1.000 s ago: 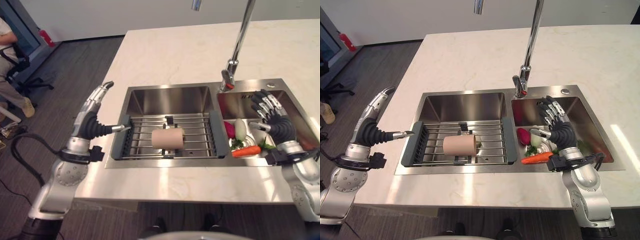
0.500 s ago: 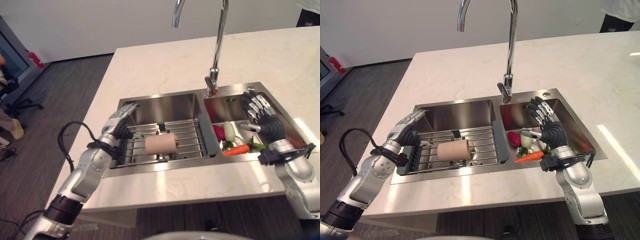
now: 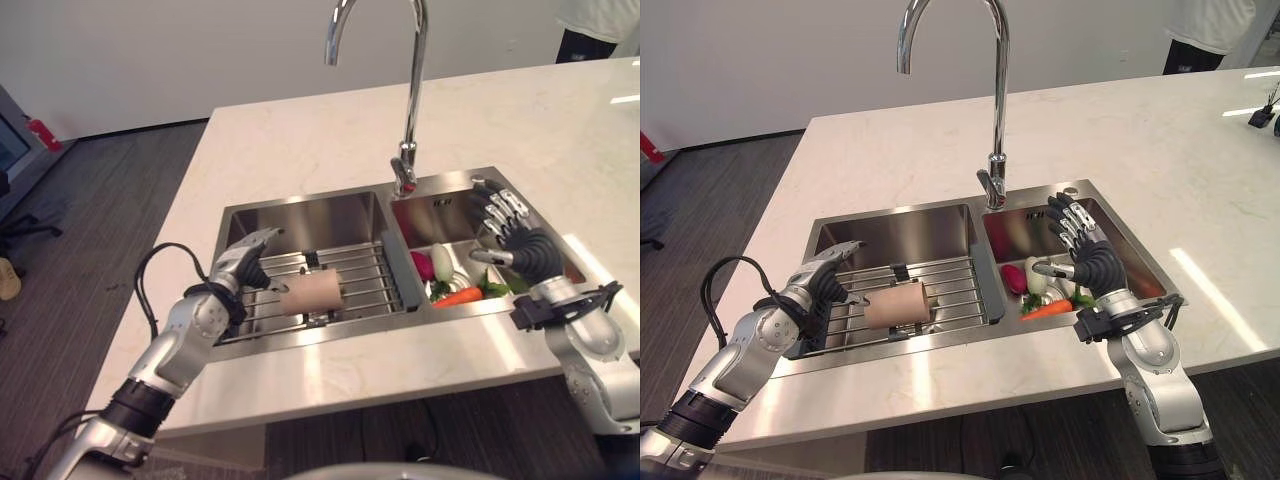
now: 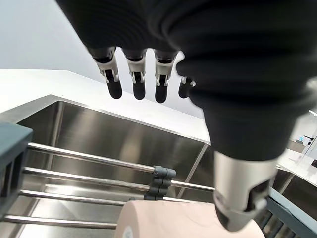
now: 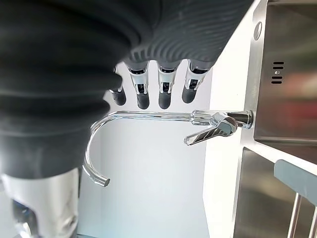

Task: Place the dishes in the dishwasher.

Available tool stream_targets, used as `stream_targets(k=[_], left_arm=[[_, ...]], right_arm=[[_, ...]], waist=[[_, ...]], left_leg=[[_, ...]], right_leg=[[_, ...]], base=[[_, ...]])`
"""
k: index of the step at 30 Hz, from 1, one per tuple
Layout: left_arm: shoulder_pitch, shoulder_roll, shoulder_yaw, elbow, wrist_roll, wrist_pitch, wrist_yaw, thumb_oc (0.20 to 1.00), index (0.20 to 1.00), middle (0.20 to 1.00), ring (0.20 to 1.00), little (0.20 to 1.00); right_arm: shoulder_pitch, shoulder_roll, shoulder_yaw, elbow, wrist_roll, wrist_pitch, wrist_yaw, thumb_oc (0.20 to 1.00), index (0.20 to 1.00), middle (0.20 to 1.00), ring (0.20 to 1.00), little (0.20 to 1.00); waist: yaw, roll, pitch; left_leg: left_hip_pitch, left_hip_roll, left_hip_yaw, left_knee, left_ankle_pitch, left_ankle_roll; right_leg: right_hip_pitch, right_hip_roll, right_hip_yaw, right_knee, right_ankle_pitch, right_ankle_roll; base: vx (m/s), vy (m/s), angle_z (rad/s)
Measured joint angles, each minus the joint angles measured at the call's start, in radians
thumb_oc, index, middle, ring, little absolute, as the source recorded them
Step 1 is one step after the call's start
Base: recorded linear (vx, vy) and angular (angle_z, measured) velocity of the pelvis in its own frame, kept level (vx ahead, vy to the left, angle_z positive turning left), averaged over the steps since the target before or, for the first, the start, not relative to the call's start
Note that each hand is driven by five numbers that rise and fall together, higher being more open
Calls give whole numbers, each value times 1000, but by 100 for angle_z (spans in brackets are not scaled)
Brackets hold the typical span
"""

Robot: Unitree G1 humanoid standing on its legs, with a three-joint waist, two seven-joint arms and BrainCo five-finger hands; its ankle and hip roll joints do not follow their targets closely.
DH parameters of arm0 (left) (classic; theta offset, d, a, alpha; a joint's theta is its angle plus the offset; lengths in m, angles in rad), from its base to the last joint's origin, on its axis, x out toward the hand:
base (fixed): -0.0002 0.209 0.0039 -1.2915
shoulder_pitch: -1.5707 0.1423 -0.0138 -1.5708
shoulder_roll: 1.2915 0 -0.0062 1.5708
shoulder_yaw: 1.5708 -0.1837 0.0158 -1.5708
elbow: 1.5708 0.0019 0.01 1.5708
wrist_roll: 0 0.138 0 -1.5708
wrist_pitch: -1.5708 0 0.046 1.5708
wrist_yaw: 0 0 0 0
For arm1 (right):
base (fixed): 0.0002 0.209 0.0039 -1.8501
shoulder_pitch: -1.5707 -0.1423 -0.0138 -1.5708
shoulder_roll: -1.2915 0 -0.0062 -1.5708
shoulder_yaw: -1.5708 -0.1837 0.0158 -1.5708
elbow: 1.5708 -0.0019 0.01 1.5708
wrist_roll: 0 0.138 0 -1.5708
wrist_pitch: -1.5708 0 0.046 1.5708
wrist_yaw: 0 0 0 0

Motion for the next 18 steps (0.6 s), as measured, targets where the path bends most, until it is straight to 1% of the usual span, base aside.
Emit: stream_targets(k=[3,12,18], left_arm=[[0,2,-38,4,1,-1,-33,1000,1000,1000,1000,1000],[18,-4,-39,-4,1,-1,-90,1000,1000,1000,1000,1000],[19,-6,-71,-1,5,-1,-105,1000,1000,1000,1000,1000]], right_arm=[[0,0,0,0,0,0,15,1000,1000,1000,1000,1000],[5,0,-3,-1,-18,0,27,1000,1000,1000,1000,1000],[5,0,-2,-1,-19,0,27,1000,1000,1000,1000,1000]], waist=[[-2,-3,-7],[-3,-2,-7],[-3,-2,-8]], left_leg=[[0,0,8,-6,0,0],[-1,0,8,-6,0,1],[-1,0,10,-6,0,1]], right_leg=[[-4,0,7,0,3,0],[-5,-1,8,0,5,0],[-6,-1,9,0,6,0]], base=[[6,3,-8],[0,0,0],[0,0,0]])
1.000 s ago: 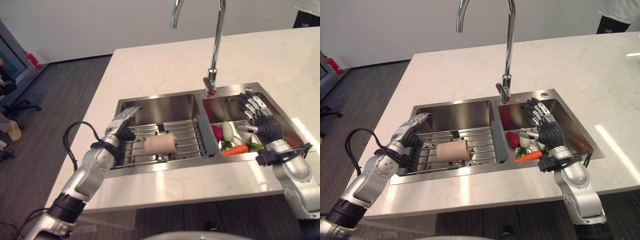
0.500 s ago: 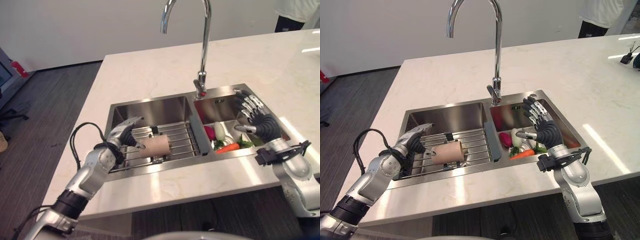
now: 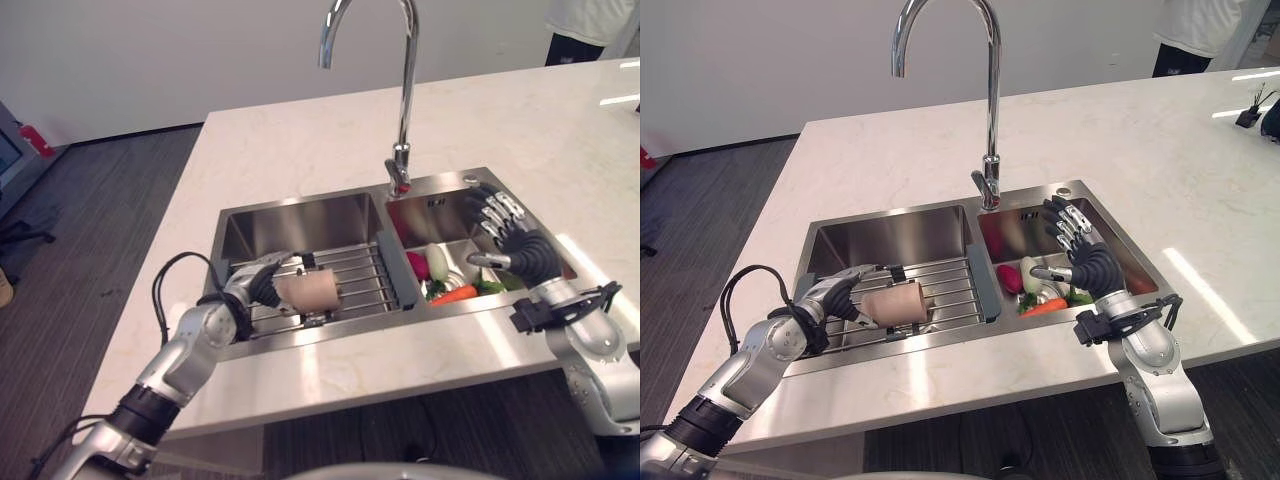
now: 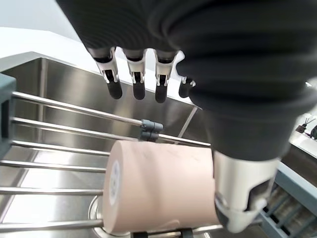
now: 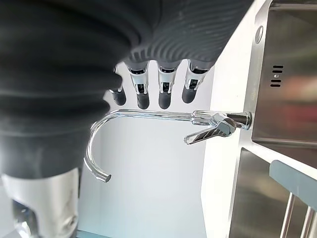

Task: Place the dishes in the dishwasher.

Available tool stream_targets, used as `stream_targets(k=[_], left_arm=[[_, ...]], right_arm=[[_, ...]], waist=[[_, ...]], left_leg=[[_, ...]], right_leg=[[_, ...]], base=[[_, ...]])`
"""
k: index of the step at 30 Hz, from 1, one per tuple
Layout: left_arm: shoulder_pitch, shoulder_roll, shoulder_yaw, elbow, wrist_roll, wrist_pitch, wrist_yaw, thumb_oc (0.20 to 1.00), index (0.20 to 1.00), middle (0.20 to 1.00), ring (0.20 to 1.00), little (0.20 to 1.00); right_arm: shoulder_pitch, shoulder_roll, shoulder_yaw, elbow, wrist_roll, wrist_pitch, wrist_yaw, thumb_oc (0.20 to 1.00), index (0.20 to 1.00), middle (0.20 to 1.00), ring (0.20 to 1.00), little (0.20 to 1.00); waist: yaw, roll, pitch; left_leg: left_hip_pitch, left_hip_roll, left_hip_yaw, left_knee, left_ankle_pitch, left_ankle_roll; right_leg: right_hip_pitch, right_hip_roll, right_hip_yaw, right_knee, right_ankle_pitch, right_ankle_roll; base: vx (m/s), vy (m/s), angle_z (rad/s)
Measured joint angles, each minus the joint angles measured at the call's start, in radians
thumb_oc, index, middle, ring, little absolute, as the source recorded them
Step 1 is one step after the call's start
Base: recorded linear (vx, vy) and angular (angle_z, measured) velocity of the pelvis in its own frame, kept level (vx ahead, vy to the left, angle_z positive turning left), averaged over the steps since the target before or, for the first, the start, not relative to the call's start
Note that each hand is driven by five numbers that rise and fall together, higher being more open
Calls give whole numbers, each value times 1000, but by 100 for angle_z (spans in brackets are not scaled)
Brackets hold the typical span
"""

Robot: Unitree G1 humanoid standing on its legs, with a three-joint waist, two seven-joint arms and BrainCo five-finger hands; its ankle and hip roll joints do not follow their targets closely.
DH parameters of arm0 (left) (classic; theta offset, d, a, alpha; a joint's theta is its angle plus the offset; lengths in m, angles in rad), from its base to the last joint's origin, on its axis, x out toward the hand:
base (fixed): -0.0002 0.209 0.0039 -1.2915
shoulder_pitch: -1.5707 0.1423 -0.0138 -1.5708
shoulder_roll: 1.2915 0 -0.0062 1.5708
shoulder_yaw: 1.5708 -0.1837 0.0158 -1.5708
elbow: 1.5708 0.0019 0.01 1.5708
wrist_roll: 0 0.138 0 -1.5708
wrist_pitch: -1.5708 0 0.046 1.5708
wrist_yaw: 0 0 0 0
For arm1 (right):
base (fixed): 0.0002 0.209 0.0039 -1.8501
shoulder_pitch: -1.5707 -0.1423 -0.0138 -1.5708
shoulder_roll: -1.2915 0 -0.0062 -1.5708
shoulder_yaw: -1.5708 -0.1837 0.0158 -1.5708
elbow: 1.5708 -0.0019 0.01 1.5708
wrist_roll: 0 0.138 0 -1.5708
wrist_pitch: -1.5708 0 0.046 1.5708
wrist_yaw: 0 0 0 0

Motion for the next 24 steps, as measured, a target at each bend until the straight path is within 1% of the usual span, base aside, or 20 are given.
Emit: stream_targets(k=[7,12,15,18,22,24], left_arm=[[0,0,0,14,5,-1,1,1000,1000,1000,1000,1000],[-11,0,-2,75,5,1,14,1000,1000,1000,1000,1000],[-11,-9,-6,116,5,1,45,1000,1000,1000,1000,1000],[-11,-10,-7,144,5,1,47,1000,1000,1000,1000,1000],[-11,-12,-8,145,5,2,48,1000,1000,1000,1000,1000],[-11,-13,-26,146,5,3,49,1000,1000,1000,1000,1000]], right_arm=[[0,0,0,0,-2,0,10,1000,1000,1000,1000,1000],[0,0,1,0,-2,0,10,1000,1000,1000,1000,1000],[0,0,1,0,-2,0,13,1000,1000,1000,1000,1000],[1,0,1,0,-17,0,20,1000,1000,1000,1000,1000],[1,0,1,0,-21,0,28,1000,1000,1000,1000,1000],[1,0,1,0,-21,0,30,1000,1000,1000,1000,1000]], waist=[[-2,-4,-2],[-6,-13,-8],[-16,-13,-8],[-30,-13,-8],[-33,-12,-8],[-34,-12,-9]], left_leg=[[0,0,3,0,0,0],[3,0,12,0,-1,1],[10,-1,23,0,-3,3],[13,-1,27,0,-4,3],[14,-1,30,0,-4,3],[14,-1,31,0,-4,3]], right_leg=[[-1,1,4,0,0,0],[-4,0,14,0,2,2],[-3,0,24,0,3,4],[-3,0,28,0,4,4],[-3,1,32,0,5,3],[-3,0,33,0,5,3]], base=[[0,0,0],[12,1,-5],[28,-2,-9],[21,-1,-5],[0,0,0],[0,0,0]])
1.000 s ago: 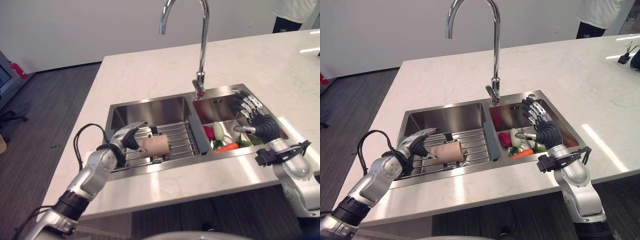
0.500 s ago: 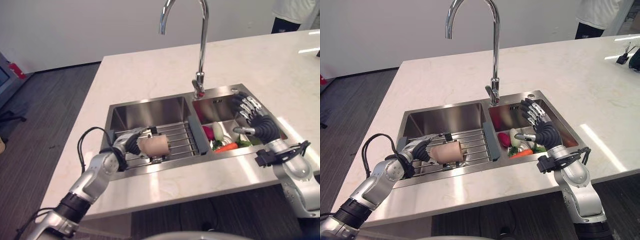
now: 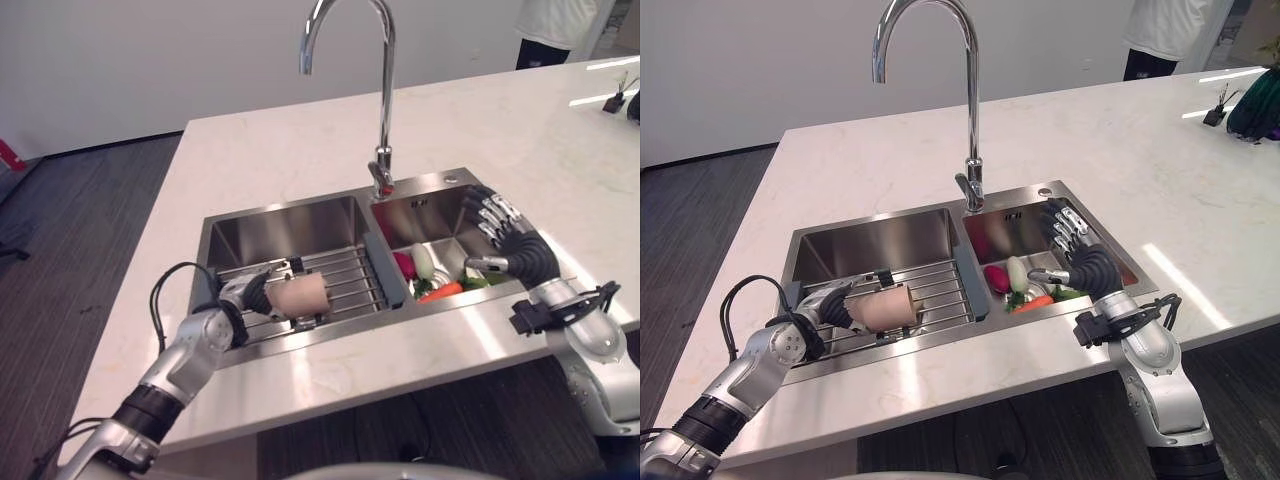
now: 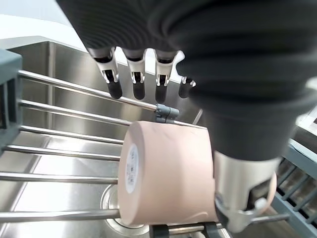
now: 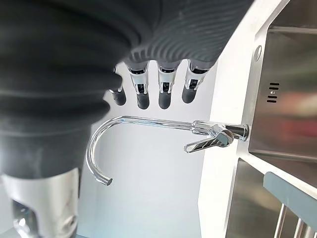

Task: Place the dishes in the dishwasher.

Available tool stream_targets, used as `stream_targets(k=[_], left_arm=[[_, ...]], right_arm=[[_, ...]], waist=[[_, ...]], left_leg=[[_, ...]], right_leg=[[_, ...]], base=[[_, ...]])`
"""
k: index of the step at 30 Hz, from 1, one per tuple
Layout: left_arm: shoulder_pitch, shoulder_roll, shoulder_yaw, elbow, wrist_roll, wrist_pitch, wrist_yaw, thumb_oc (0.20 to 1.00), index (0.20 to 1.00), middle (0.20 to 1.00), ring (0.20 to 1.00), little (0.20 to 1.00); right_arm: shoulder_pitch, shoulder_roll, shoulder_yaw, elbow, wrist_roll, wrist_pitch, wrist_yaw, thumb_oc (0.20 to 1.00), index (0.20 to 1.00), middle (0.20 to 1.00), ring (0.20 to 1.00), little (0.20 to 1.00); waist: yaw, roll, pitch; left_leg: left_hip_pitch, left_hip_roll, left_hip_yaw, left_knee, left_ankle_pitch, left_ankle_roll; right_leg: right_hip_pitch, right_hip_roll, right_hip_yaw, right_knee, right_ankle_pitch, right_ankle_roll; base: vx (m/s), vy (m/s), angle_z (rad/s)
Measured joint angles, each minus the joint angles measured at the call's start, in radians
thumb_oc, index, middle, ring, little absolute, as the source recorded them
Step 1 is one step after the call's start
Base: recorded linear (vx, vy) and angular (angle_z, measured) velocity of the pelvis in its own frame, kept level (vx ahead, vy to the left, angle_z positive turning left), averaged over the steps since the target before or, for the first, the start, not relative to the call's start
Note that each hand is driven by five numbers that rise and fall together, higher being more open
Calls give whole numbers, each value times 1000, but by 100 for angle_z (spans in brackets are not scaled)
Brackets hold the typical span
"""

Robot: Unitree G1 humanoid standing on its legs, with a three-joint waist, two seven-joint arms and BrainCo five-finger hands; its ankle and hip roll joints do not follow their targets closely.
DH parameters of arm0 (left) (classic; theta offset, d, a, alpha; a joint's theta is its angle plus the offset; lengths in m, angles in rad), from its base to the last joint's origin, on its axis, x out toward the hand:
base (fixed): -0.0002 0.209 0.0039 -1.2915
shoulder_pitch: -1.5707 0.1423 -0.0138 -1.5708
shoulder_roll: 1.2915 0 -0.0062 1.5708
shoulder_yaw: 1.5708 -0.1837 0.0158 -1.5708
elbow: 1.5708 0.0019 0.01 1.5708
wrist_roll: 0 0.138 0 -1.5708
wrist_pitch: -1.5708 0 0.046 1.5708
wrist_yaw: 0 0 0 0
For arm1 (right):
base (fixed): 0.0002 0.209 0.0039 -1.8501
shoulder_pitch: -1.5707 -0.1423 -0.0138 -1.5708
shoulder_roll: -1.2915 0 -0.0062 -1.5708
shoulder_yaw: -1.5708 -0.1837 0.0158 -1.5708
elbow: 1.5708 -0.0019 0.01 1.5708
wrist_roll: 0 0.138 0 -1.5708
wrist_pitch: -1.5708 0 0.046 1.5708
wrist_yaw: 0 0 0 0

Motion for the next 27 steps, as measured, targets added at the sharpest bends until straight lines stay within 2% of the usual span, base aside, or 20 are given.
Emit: stream_targets(k=[15,27], left_arm=[[3,-27,-35,45,40,22,3,1000,1000,1000,1000,1000],[-23,-70,-59,223,70,47,111,1000,1000,1000,1000,1000]], right_arm=[[5,1,0,0,-18,0,2,1000,1000,1000,1000,1000],[4,1,3,0,-18,1,24,1000,1000,1000,1000,1000]], waist=[[-15,0,-10],[-18,-9,-33]], left_leg=[[1,0,25,0,-1,0],[3,0,37,0,-2,1]], right_leg=[[-14,2,23,0,8,0],[-18,4,37,0,11,2]], base=[[-4,-6,-4],[-4,-6,-2]])
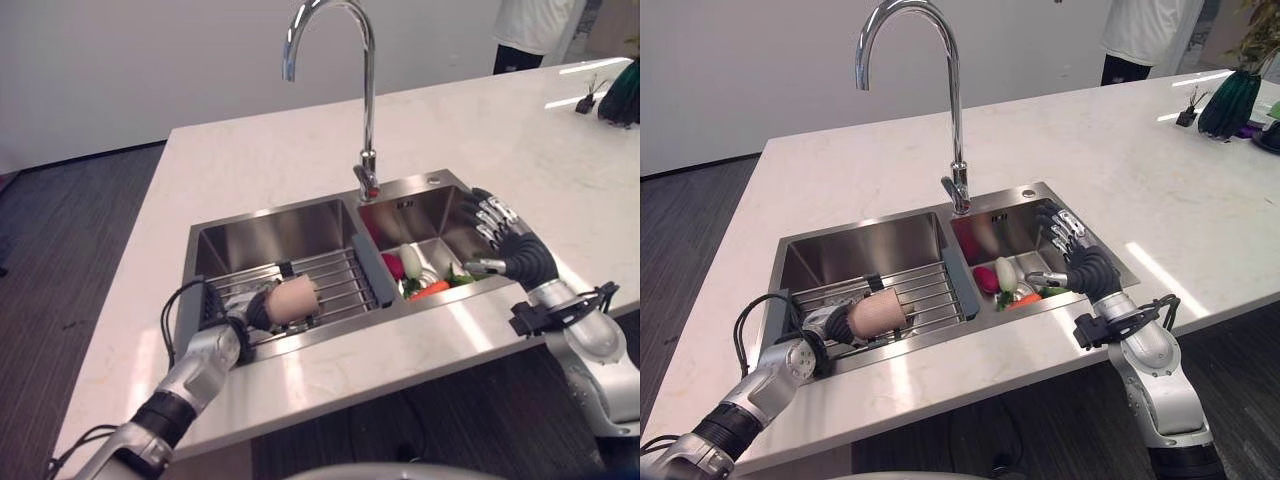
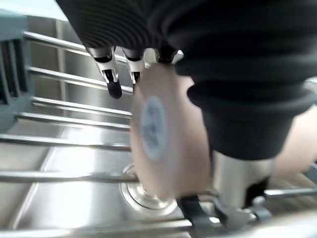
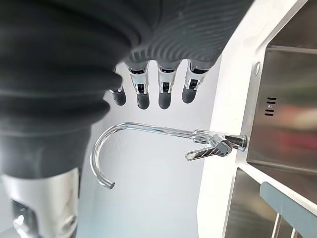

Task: Place the dishes in the dishwasher.

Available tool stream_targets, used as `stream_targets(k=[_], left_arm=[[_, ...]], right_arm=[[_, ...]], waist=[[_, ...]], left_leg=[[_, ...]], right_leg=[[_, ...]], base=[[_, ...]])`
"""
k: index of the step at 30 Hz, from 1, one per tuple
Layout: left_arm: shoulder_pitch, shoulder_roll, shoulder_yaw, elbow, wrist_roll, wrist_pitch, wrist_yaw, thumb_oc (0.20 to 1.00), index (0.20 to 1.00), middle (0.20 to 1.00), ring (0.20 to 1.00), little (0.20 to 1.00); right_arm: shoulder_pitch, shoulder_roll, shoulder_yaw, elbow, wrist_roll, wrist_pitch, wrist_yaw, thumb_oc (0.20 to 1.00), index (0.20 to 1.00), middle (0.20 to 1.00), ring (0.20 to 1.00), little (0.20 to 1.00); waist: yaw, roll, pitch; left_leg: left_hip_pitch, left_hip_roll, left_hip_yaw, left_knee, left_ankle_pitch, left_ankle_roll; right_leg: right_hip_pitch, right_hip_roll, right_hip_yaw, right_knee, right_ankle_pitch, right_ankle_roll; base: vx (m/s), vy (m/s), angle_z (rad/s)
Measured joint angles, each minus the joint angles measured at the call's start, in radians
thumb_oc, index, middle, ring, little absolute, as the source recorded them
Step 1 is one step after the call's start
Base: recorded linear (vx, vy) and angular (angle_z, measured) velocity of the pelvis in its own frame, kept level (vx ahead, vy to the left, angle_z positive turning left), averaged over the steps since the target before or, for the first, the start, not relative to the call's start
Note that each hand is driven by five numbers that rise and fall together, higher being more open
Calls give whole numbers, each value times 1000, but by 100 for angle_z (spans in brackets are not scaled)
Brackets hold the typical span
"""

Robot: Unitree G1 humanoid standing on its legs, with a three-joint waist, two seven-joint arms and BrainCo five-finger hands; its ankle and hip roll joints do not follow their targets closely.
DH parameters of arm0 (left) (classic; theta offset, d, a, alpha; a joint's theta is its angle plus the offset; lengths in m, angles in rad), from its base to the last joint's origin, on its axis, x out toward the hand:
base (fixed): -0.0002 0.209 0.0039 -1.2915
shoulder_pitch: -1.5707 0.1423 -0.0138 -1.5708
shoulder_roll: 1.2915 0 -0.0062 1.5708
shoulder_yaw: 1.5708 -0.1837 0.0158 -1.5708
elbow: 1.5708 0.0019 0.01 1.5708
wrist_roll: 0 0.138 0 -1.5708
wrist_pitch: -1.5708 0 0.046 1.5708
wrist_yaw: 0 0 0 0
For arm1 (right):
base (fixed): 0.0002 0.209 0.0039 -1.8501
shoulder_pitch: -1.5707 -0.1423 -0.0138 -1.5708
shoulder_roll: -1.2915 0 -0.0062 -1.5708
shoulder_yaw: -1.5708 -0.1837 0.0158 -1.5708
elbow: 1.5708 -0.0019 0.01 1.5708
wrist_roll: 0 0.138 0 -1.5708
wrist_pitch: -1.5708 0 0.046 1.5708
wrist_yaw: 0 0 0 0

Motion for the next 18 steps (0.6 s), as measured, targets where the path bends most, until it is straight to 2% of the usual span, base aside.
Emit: stream_targets(k=[1,2,7,11,18], left_arm=[[-7,-4,0,24,1,2,5,529,529,529,529,529],[-8,-6,0,35,2,8,9,200,200,200,200,200],[-8,-5,-24,47,79,-19,80,200,200,200,200,200],[-6,-2,-26,50,86,-55,124,200,200,200,200,200],[-3,-1,-26,47,117,-122,152,200,200,200,200,200]], right_arm=[[0,0,0,0,0,0,2,1000,1000,1000,1000,1000],[0,0,0,0,0,0,5,1000,1000,1000,1000,1000],[0,0,2,0,0,0,11,1000,1000,1000,1000,1000],[0,0,5,0,0,0,9,1000,1000,1000,1000,1000],[0,1,20,0,0,-1,9,1000,1000,1000,1000,1000]], waist=[[-1,0,-7],[-3,1,-12],[-10,-2,-15],[-9,-3,-14],[-9,-3,-14]], left_leg=[[0,0,1,0,0,0],[1,0,3,0,-5,2],[1,-1,8,0,-7,7],[-1,-2,7,0,-8,6],[-1,-4,5,0,-9,7]], right_leg=[[-1,0,1,0,0,1],[-1,0,2,0,1,1],[-2,-2,5,0,3,5],[-4,-2,4,0,3,4],[-3,-7,3,-5,2,5]], base=[[4,-4,-3],[5,-3,-4],[1,0,-1],[0,0,0],[0,0,0]])
